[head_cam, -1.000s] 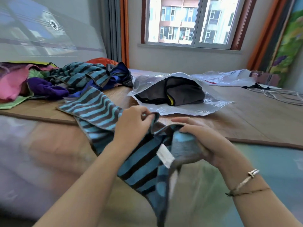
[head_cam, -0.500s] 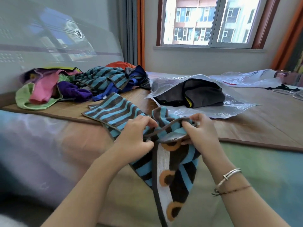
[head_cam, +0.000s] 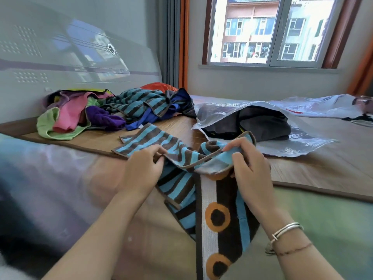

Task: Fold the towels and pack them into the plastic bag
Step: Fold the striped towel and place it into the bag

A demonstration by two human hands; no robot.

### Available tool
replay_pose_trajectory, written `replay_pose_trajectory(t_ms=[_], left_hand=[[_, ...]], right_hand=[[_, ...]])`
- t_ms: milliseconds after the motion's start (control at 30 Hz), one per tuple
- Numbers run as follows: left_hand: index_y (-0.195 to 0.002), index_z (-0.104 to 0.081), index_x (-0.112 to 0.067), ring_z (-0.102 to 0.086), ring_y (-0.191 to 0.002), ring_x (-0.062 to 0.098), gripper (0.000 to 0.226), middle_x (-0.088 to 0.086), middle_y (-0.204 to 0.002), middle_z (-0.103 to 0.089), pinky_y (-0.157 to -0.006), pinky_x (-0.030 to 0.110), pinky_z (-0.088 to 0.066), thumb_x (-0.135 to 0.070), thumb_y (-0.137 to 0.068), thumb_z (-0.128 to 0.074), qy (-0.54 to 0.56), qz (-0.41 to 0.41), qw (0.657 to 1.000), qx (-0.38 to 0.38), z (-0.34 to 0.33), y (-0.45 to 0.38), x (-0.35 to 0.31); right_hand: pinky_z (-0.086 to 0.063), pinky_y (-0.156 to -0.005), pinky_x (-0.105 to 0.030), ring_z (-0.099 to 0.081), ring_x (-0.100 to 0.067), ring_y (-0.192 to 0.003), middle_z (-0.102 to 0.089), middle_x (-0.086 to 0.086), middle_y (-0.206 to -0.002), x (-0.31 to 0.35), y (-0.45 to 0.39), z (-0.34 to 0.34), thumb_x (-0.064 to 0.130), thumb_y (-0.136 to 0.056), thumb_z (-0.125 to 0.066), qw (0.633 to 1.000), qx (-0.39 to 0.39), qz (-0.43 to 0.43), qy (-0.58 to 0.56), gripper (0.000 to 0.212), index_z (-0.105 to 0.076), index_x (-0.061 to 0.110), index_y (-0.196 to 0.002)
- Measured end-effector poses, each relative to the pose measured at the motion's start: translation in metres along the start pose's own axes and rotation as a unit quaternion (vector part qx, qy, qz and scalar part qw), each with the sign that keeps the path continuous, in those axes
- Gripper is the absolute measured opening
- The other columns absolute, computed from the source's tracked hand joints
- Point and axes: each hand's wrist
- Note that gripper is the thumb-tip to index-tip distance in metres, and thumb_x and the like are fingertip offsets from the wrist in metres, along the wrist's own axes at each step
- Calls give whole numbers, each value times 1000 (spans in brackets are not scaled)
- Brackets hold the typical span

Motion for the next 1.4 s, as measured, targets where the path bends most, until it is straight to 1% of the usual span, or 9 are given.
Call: replay_pose_trajectory(t_ms=[133,333,533,733,833,1067,1167,1267,1400], left_hand=[[-87,-68,-24,-58,-60,11,10,-1,-67,-64,-54,23,-44,-20,-92,-61,142,35,989,7,9,-5,-34],[-92,-68,-13,-53,-57,13,13,4,-68,-59,-53,20,-45,-22,-95,-59,340,177,915,125,15,-7,-56],[-119,-63,-15,-68,-99,15,27,6,-110,-72,-89,29,-55,-21,-93,-61,497,166,801,290,15,6,-60],[-120,-52,-12,-69,-93,21,25,9,-111,-71,-92,40,-54,-13,-95,-54,548,243,764,238,9,8,-55],[-117,-50,-18,-68,-99,16,29,7,-117,-64,-98,38,-50,-20,-91,-61,487,241,815,198,16,7,-46],[-116,-34,-48,-34,-116,0,74,-23,-123,-37,-86,19,-33,-47,-62,-85,91,1,955,281,37,31,-31],[-116,-41,-42,-44,-110,1,58,-20,-117,-45,-94,25,-42,-35,-73,-79,21,-80,982,171,22,32,-23],[-94,-56,-37,-61,-81,-4,22,-20,-93,-62,-79,34,-56,-29,-82,-73,104,-48,990,81,16,27,-16],[-92,-60,-38,-56,-97,-6,21,-23,-101,-62,-85,19,-45,-31,-78,-74,122,-66,975,172,14,30,-17]], right_hand=[[-52,-58,-28,-61,-6,-62,-68,10,-73,12,-4,-1,8,-83,-54,989,149,10,18,21,-61,28,-88],[-54,-62,-36,-60,-4,-62,-64,11,-66,8,-1,-4,33,-82,-70,974,169,65,138,11,-59,31,-82],[-55,-65,-33,-60,-4,-65,-62,7,-70,-8,3,-16,33,-81,-71,973,197,48,109,27,-50,33,-98],[-49,-57,-25,-56,-5,-62,-56,7,-70,-14,6,-25,29,-84,-70,975,169,55,135,58,-35,42,-128],[-46,-56,-21,-56,-3,-62,-57,9,-67,-14,4,-27,33,-86,-67,974,144,44,167,21,-49,34,-99],[-34,-51,-14,-56,0,-63,-57,10,-64,-27,-18,-21,29,-89,-65,990,-66,-67,103,19,-49,21,-82],[-35,-50,-13,-53,1,-59,-55,10,-62,-28,-20,-24,26,-88,-66,989,-77,-80,99,17,-52,20,-83],[-35,-50,-18,-53,-3,-60,-55,8,-63,-25,-18,-30,25,-88,-65,989,-69,-79,107,16,-52,18,-85],[-37,-51,-22,-53,-5,-61,-53,8,-63,-25,-18,-26,27,-88,-66,988,-67,-76,115,16,-51,19,-87]])
Point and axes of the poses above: each hand's wrist, its own y-axis away from the middle knuckle, its own z-axis out of the back of the hand, x = y × z
